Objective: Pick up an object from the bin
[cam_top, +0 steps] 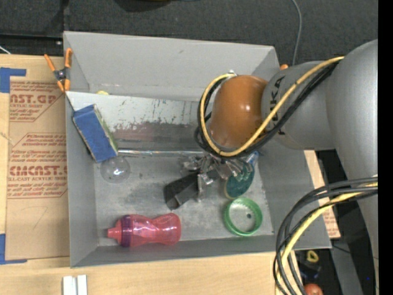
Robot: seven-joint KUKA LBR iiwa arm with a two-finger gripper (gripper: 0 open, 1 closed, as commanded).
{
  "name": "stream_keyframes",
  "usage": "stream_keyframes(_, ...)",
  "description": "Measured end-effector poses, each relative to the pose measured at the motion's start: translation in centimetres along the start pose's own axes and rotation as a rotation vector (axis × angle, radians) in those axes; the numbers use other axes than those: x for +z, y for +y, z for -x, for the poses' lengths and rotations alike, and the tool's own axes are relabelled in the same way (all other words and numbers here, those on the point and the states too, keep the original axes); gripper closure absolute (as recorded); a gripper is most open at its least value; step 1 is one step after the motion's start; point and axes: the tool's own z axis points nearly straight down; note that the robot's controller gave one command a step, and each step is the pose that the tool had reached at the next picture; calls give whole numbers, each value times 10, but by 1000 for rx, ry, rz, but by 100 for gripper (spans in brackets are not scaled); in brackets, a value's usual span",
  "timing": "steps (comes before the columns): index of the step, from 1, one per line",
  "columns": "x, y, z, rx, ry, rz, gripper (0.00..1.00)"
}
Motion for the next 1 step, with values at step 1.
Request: stream_keyframes(1,-2,0,0,0,0,0,100)
